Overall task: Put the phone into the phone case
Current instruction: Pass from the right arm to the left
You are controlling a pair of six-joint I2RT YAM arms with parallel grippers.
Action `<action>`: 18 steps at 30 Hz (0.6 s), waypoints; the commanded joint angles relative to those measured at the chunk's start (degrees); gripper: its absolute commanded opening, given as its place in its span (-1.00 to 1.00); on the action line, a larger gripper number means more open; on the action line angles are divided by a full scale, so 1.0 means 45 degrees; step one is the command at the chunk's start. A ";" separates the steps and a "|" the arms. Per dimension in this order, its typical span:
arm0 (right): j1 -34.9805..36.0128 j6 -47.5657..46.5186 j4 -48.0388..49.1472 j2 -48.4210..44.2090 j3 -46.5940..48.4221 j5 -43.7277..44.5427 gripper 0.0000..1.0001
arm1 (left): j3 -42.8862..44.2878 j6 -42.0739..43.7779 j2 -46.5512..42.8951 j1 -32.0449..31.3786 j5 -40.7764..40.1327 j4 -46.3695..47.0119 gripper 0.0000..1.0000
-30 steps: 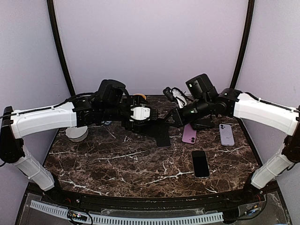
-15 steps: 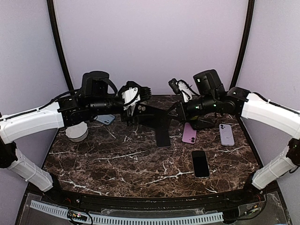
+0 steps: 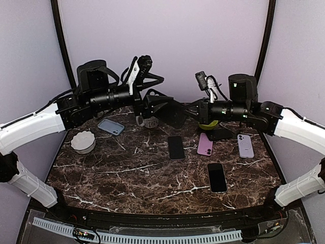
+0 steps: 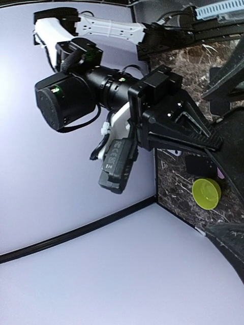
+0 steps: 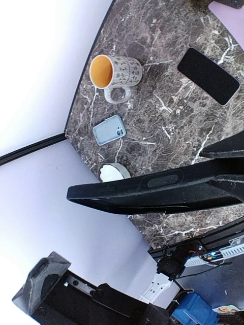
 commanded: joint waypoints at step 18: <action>0.0089 0.0656 0.6150 -0.1979 -0.2897 0.0834 -1.00 | -0.1903 -0.8789 -0.0826 -0.0020 -0.2965 0.5151 0.40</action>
